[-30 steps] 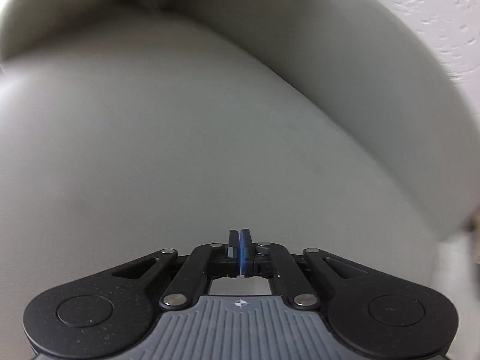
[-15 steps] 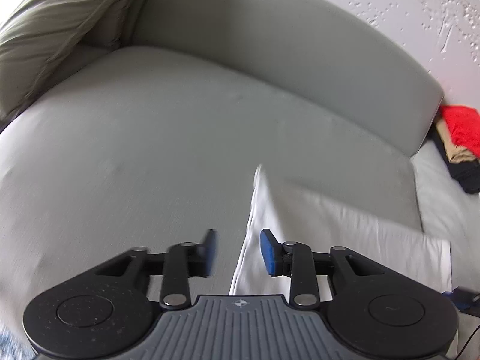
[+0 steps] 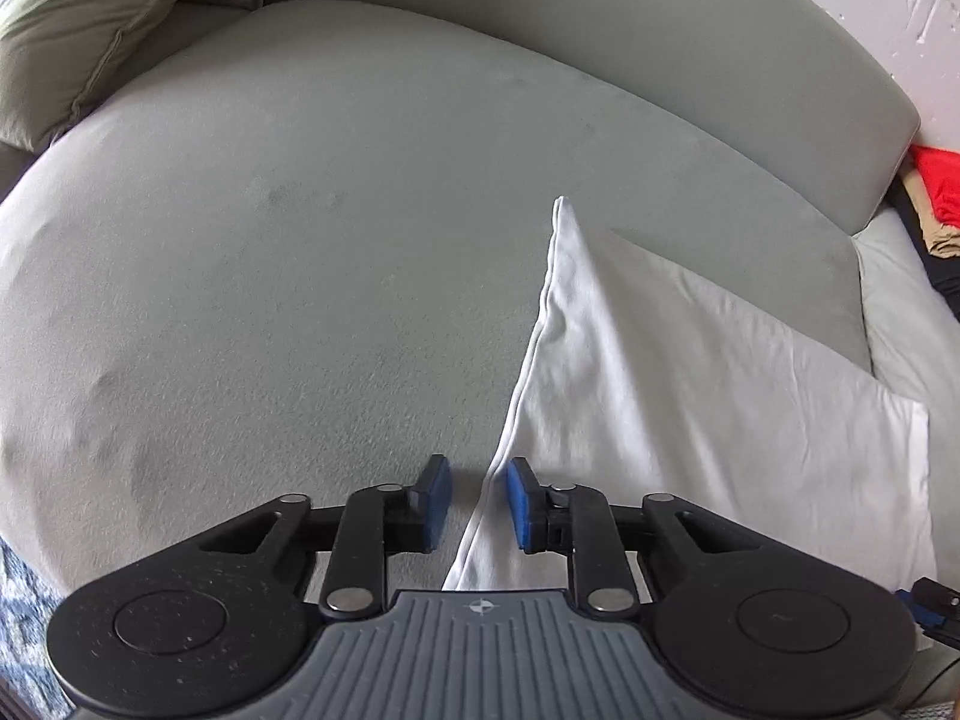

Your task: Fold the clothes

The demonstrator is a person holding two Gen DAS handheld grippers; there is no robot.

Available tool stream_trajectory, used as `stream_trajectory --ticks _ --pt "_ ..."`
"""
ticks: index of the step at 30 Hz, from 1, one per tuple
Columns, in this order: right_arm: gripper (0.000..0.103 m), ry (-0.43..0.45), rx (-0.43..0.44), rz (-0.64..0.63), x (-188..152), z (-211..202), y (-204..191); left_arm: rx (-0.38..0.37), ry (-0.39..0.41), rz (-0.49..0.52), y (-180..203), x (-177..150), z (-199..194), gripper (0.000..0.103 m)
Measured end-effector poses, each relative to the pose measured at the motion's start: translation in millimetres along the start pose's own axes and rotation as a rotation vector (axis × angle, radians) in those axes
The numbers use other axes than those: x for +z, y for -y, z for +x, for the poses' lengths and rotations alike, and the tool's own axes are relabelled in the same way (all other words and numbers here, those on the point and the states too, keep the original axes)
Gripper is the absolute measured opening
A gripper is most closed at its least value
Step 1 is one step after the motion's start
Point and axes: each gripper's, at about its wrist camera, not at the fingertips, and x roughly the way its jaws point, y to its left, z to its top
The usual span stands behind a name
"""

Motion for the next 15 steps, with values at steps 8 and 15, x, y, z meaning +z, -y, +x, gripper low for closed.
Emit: stream_trajectory --ticks 8,15 --pt "0.055 0.001 -0.008 -0.033 -1.4 2.2 -3.8 0.078 0.058 0.131 16.0 -13.3 -11.5 0.000" --pt "0.055 0.014 0.019 -0.037 -1.9 0.7 -4.4 0.323 0.157 0.108 13.2 -22.2 -23.2 0.000"
